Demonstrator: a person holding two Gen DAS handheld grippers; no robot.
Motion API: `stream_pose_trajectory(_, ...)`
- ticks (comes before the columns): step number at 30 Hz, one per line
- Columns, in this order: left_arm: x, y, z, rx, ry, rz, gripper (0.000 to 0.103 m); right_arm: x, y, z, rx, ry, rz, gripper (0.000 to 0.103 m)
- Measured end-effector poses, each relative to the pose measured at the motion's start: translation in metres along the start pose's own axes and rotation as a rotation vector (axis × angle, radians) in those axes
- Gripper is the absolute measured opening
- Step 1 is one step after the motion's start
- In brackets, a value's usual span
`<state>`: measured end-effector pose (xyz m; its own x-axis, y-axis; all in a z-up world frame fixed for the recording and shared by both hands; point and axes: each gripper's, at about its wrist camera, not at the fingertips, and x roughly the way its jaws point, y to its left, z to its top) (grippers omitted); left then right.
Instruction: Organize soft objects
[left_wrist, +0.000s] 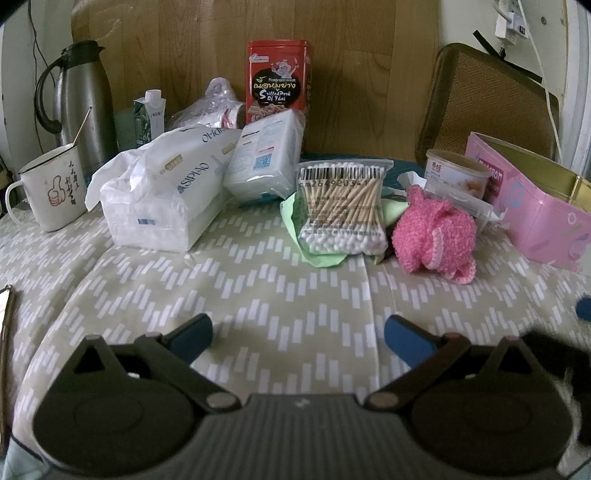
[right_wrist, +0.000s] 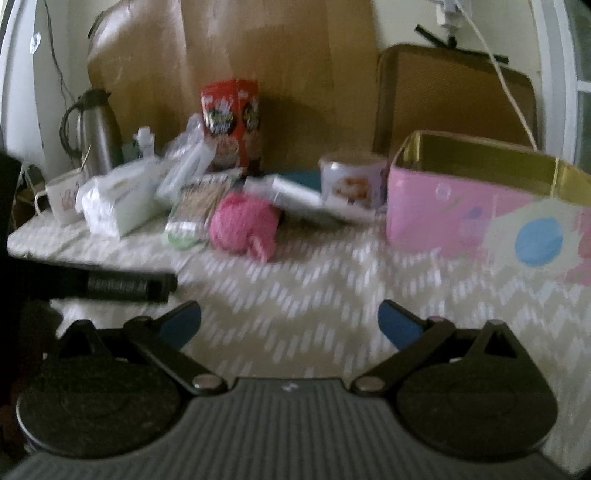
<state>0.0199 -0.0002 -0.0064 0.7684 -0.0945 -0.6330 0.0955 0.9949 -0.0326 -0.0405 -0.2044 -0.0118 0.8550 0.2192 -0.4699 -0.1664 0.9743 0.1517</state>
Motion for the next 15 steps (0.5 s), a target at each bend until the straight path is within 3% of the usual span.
stream_pose_trajectory(1, 0.000, 0.000, 0.000, 0.000, 0.000, 0.000, 0.103, 0.002, -0.002, 0.005, 0.001, -0.004, 0.004, 0.096)
stream_pose_trajectory(3, 0.000, 0.000, 0.000, 0.000, 0.000, 0.000, 0.103, 0.005, -0.004, 0.013, 0.003, -0.008, 0.016, 0.078)
stream_pose_trajectory(6, 0.000, 0.000, 0.000, 0.000, 0.000, 0.000, 0.103, 0.009, -0.003, 0.022, 0.003, -0.014, 0.041, 0.061)
stream_pose_trajectory(10, 0.000, 0.000, 0.000, -0.001, 0.000, 0.000, 0.103, 0.012, 0.004, 0.028, -0.021, -0.030, 0.064, 0.050)
stream_pose_trajectory(15, 0.000, 0.000, 0.000, -0.007, -0.003, -0.006, 0.103, 0.014, 0.008, 0.028, -0.047, -0.028, 0.071, 0.049)
